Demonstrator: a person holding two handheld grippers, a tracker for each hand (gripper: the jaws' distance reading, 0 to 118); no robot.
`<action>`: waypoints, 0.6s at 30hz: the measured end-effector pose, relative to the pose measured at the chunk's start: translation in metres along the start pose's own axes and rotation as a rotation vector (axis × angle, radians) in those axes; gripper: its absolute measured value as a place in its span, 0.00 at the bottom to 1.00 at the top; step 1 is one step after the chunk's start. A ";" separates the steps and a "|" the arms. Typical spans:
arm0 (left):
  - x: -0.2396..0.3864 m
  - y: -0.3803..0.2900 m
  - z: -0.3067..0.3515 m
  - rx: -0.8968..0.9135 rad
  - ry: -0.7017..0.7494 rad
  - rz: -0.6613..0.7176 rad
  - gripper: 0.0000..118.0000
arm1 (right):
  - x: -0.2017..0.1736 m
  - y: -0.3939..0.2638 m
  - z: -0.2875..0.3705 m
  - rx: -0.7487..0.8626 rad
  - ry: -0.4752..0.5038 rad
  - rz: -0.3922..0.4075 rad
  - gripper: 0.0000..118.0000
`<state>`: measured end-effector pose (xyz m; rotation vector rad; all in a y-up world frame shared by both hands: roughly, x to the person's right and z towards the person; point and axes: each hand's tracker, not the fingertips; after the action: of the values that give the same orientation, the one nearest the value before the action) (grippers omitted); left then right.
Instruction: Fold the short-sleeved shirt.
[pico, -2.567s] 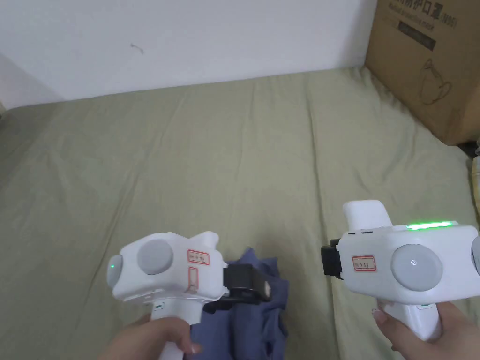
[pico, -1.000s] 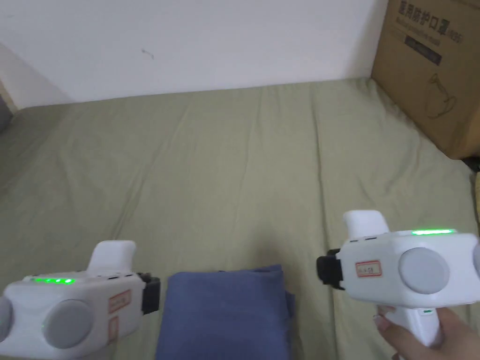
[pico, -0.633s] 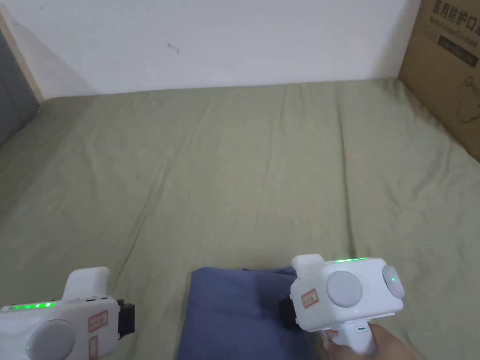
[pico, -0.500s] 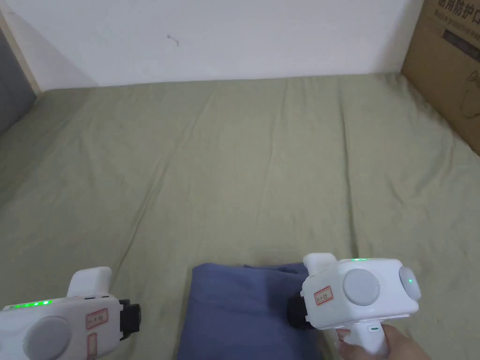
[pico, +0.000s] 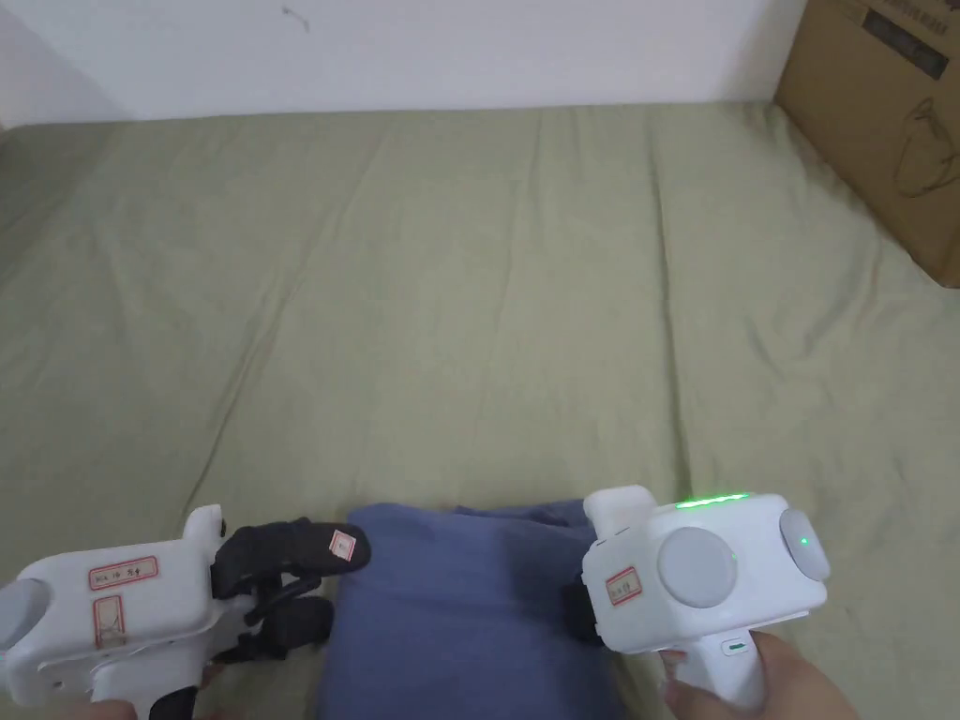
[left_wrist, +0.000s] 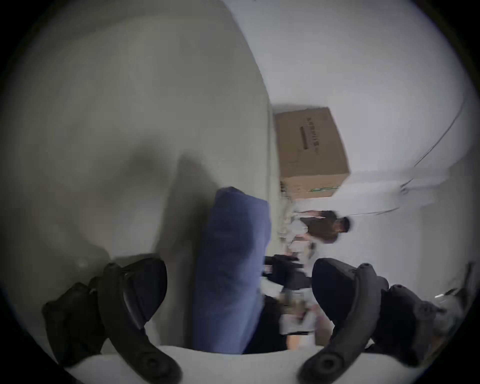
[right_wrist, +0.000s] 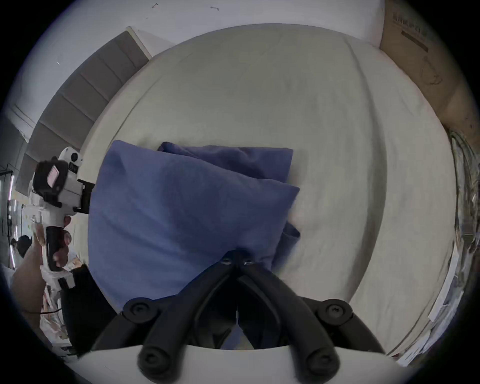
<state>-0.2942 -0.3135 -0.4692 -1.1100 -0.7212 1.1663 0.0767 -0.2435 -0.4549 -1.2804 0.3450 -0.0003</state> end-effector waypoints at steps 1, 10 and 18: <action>-0.005 0.002 -0.008 -0.027 -0.062 0.031 0.95 | -0.002 0.000 -0.001 0.000 -0.013 -0.002 0.01; 0.009 -0.019 -0.048 -0.119 0.095 -0.100 0.19 | -0.006 0.003 -0.002 -0.008 -0.043 -0.006 0.01; 0.040 -0.032 -0.049 -0.067 0.342 -0.347 0.19 | -0.009 -0.002 0.007 0.025 -0.022 -0.052 0.01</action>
<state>-0.2285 -0.2899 -0.4591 -1.1496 -0.6551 0.6428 0.0707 -0.2355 -0.4493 -1.2638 0.2918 -0.0345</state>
